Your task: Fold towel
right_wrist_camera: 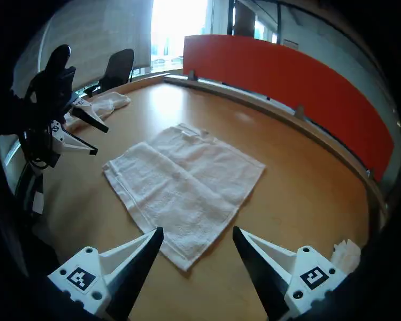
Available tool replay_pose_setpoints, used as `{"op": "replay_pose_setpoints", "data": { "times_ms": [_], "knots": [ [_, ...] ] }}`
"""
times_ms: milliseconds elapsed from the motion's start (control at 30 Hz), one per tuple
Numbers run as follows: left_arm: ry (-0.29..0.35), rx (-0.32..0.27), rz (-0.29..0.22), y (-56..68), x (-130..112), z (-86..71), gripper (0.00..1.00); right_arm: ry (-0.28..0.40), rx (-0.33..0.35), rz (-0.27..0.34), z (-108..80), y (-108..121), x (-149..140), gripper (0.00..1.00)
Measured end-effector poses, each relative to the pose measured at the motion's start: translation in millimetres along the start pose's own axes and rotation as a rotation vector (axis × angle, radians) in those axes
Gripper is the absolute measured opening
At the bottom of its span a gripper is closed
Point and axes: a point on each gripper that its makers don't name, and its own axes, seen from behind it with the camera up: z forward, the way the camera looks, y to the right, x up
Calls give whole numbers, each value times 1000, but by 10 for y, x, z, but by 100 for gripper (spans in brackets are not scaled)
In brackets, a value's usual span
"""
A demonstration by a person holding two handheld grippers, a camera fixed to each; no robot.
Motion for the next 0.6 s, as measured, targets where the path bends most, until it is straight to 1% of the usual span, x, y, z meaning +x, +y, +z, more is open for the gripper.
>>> {"op": "replay_pose_setpoints", "data": {
  "times_ms": [167,300,600],
  "knots": [
    [-22,-17,9,47,-120,112,95,-21,11,-7,77,-32,-132,100],
    [-37,-26,5,82,-207,187,95,-40,20,-11,125,-46,-239,100],
    [-68,-41,2,145,-380,291,95,-69,39,-18,209,-64,-404,100]
  ]
}}
